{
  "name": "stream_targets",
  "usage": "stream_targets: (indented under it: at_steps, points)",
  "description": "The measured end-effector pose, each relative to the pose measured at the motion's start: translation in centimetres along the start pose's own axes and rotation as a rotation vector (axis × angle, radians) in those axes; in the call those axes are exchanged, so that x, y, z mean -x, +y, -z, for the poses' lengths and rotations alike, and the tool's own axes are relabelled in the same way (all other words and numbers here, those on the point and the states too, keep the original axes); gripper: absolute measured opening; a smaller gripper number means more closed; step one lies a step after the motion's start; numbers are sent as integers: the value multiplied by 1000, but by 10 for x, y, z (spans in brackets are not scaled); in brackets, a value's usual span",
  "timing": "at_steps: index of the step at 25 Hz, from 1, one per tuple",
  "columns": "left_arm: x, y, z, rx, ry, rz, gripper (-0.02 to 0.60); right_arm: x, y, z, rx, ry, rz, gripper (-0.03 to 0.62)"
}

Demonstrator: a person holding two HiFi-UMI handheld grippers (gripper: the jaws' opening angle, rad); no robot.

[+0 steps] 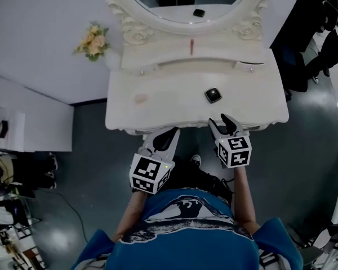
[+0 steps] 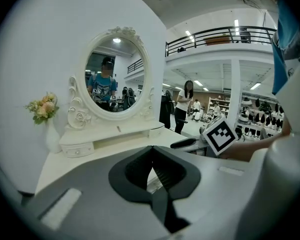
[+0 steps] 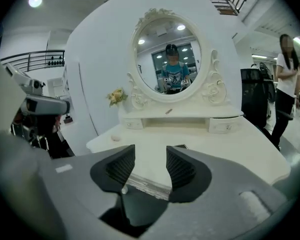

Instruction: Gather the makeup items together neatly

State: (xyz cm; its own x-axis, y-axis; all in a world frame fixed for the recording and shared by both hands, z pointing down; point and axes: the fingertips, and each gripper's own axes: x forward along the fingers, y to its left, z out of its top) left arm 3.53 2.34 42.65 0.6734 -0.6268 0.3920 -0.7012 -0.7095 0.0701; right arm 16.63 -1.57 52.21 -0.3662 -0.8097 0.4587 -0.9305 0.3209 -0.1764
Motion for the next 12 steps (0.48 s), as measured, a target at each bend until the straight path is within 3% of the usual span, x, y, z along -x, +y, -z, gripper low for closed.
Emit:
stream_targets:
  at_steps: [7, 12]
  points:
    - [16, 18, 9, 47, 29, -81, 18, -48, -32, 19, 96, 138, 6, 240]
    - [15, 34, 11, 65, 46, -90, 18, -84, -60, 33, 166, 241, 45, 270]
